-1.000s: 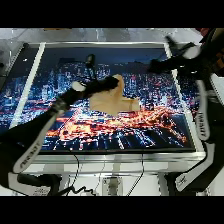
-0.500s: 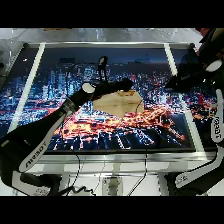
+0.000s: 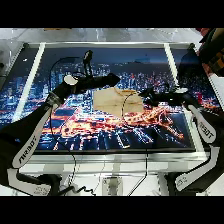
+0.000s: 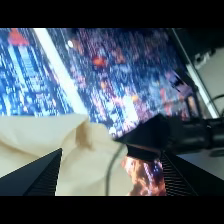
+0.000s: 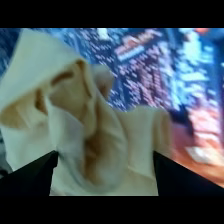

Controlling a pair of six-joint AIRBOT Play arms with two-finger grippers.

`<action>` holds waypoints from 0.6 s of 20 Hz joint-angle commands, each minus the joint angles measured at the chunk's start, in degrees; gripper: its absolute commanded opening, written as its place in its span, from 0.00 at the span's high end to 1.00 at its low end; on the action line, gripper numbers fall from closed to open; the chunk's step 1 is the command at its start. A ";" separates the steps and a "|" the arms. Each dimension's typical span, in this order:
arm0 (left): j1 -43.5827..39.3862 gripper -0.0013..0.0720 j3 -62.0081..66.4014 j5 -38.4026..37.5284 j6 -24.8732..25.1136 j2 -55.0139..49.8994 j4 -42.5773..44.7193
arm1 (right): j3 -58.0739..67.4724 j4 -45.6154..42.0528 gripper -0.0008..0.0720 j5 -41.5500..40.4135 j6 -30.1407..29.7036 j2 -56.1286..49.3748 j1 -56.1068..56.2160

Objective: Fold the clothes and pants, and hang the long-sleeved shirts on hangers.

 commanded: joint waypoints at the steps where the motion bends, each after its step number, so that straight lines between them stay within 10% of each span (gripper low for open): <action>1: 0.96 0.03 0.07 -2.64 0.02 0.07 0.04 | -1.25 7.30 0.05 -12.04 2.95 -1.68 6.29; 5: 0.98 0.03 0.07 -3.76 0.04 0.07 0.07 | -1.25 6.73 0.21 -13.14 4.94 -4.15 9.99; 8: 0.98 0.03 0.07 -3.91 0.04 0.09 0.07 | 1.07 -0.79 0.91 -12.37 4.68 -4.11 10.21; 12: 2.80 0.03 0.07 -7.63 0.52 0.48 0.09 | 9.22 -21.31 0.98 -6.40 5.57 -2.21 7.30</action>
